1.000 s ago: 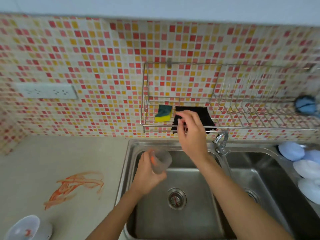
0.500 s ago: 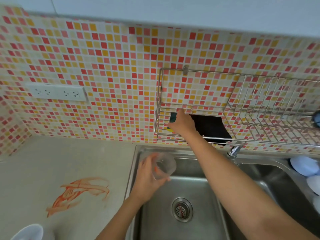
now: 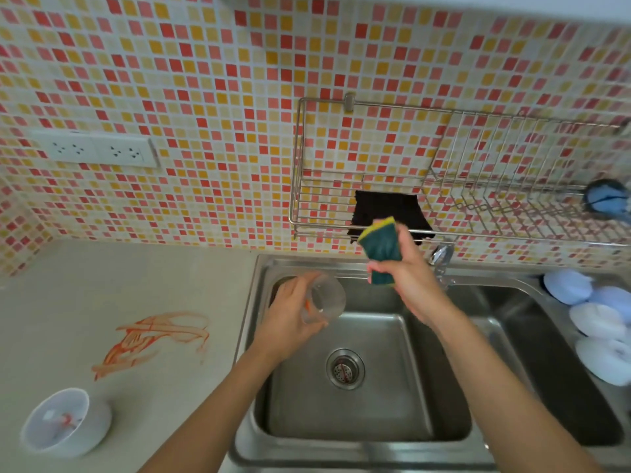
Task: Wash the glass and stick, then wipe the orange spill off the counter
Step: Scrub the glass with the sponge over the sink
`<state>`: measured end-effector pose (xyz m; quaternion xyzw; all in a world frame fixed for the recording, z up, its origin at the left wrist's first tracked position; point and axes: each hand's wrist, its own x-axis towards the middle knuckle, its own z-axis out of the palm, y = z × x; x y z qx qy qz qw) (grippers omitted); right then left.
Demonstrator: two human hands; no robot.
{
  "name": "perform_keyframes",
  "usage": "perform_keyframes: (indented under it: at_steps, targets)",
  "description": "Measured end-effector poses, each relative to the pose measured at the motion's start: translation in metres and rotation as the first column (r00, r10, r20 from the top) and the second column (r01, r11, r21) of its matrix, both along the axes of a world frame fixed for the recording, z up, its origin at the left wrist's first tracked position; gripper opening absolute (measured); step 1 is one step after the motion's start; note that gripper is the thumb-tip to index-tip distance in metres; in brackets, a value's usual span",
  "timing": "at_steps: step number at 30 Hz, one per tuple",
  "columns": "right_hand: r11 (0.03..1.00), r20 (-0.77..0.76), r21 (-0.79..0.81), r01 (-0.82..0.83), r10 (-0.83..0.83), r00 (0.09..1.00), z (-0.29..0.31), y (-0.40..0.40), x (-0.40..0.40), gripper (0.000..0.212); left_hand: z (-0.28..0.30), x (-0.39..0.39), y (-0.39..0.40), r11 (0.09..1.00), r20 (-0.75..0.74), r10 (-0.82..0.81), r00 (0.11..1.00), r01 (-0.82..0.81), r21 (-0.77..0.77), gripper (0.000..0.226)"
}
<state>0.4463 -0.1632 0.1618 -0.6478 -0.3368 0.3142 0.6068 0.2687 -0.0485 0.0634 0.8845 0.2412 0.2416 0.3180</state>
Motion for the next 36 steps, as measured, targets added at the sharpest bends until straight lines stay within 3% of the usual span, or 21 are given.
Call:
perform_keyframes:
  at_steps: [5,6,8,11,14,16,18,22,24,25,28,29,31,34,35,36]
  targets:
    - [0.974,-0.029,-0.226,-0.010,0.004,1.000,-0.068,-0.040,-0.014,0.030,-0.005,0.017,-0.020,0.995,-0.105,0.017,0.994,-0.006,0.105,0.092]
    - [0.970,0.027,-0.242,0.007,-0.001,1.000,-0.078,-0.045,-0.016,0.029,-0.006,0.021,-0.025,0.991,-0.133,0.024,0.991,-0.007,0.131,0.097]
    - [0.977,0.282,-0.210,0.030,0.031,0.959,-0.092,-0.056,-0.018,0.031,-0.004,0.028,-0.034,0.987,-0.179,0.034,0.983,-0.005,0.161,0.099]
    - [0.991,0.676,-0.136,0.017,0.081,0.732,-0.103,-0.068,-0.010,0.035,0.002,0.036,-0.042,0.987,-0.203,0.036,0.978,-0.004,0.159,0.080]
    - [0.996,0.869,-0.088,-0.013,0.083,0.487,-0.107,-0.074,-0.004,0.038,0.006,0.041,-0.049,0.991,-0.198,0.047,0.979,-0.021,0.131,0.069]
    - [0.997,0.918,-0.071,-0.021,0.074,0.389,-0.109,-0.078,-0.004,0.040,0.005,0.043,-0.052,0.989,-0.193,0.053,0.980,-0.025,0.144,0.073]
    - [0.998,0.917,-0.057,-0.011,0.057,0.394,-0.112,-0.082,-0.004,0.042,0.004,0.045,-0.053,0.985,-0.201,0.038,0.979,-0.003,0.172,0.080]
    - [1.000,0.801,-0.023,-0.006,0.022,0.598,-0.114,-0.084,-0.017,0.041,0.006,0.048,-0.056,0.980,-0.200,0.027,0.979,0.013,0.200,0.076]
    - [0.997,0.808,-0.023,-0.071,0.061,0.586,-0.112,-0.084,-0.016,0.040,0.005,0.046,-0.056,0.977,-0.202,0.017,0.979,0.027,0.211,0.076]
    - [0.992,0.855,-0.039,-0.119,0.095,0.509,-0.111,-0.085,-0.009,0.040,0.005,0.045,-0.056,0.974,-0.201,0.007,0.980,0.039,0.224,0.075]
    - [0.980,0.974,-0.158,-0.118,0.174,0.142,-0.104,-0.082,0.025,0.044,0.002,0.042,-0.059,0.968,-0.207,-0.012,0.978,0.064,0.243,0.074]
    - [0.976,0.973,-0.198,-0.095,0.207,0.098,-0.101,-0.080,0.032,0.046,0.001,0.042,-0.060,0.970,-0.206,-0.011,0.979,0.060,0.234,0.073]
    - [0.973,0.961,-0.214,-0.091,0.226,0.156,-0.102,-0.081,0.027,0.046,0.001,0.043,-0.061,0.978,-0.199,-0.013,0.980,0.054,0.204,0.071]
    - [0.968,0.848,-0.168,-0.186,0.238,0.473,-0.113,-0.086,0.003,0.035,0.002,0.043,-0.062,0.975,-0.214,-0.078,0.974,0.119,0.186,0.072]
    - [0.963,0.818,-0.164,-0.214,0.254,0.516,-0.114,-0.088,0.002,0.032,0.002,0.042,-0.063,0.975,-0.223,-0.100,0.970,0.141,0.174,0.072]
    - [0.956,0.837,-0.179,-0.234,0.273,0.474,-0.113,-0.090,0.007,0.032,0.002,0.040,-0.064,0.975,-0.229,-0.111,0.967,0.150,0.163,0.072]
